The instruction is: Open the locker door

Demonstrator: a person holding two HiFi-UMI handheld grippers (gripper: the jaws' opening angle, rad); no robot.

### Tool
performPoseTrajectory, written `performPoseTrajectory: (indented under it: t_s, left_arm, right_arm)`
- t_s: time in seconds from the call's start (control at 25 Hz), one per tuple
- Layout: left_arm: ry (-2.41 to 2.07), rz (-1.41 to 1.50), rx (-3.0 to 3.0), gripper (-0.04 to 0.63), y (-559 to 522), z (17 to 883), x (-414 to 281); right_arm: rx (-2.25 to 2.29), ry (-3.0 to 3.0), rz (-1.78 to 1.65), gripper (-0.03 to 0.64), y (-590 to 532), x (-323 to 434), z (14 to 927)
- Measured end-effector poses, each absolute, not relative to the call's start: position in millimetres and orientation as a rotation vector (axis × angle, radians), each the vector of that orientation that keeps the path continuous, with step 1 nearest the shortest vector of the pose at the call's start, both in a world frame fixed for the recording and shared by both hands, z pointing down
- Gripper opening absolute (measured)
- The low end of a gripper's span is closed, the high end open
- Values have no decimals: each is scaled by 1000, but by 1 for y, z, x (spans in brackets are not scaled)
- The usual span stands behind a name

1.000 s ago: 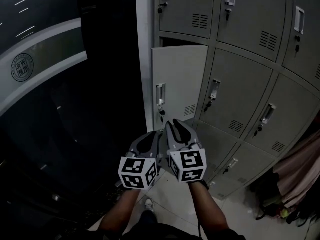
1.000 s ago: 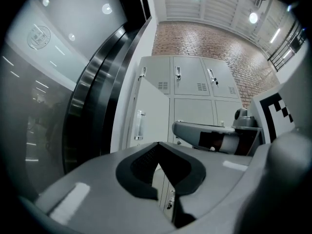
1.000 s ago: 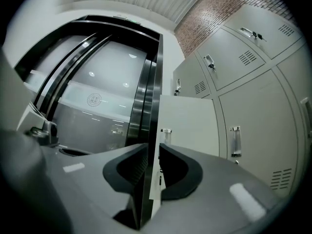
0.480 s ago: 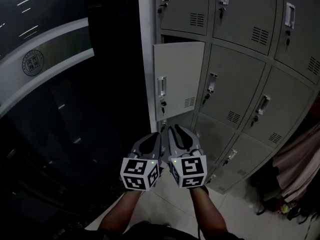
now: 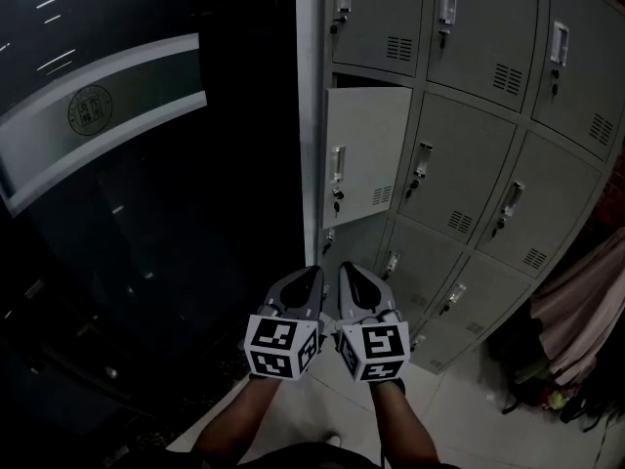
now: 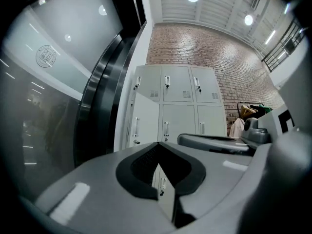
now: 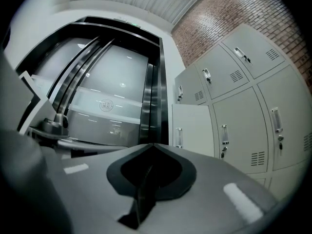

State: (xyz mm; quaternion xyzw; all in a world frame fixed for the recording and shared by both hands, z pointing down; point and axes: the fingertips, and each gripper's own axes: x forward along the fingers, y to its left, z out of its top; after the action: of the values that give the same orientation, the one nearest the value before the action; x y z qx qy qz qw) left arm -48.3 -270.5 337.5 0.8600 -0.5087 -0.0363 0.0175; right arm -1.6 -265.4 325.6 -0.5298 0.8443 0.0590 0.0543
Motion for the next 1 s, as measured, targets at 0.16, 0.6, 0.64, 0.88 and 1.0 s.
performPoseTrajectory:
  t_s: [0.16,0.6,0.64,0.88,1.0]
  left_arm:
    - [-1557,-112,2681,6,-245,340,-68]
    - [-1452,-134,2698,5,-171,358,-86]
    - [-1444,-133,2698,5,-164,361,-87]
    - [-1431,-138,2698,5,-134,365,-96]
    - [-1433,-139,2695,5,-125,368,-102]
  right_arm:
    - [-1635,2560,175,0,-237,-22,330]
    - [-1749,2537,161,0,-156,-39,350]
    - [-1759,2536,159,0,-150,-39,353]
    - [-1771,2545,165,0,-119,-50,358]
    - [-1769,2555,163,0,-109,-57,362]
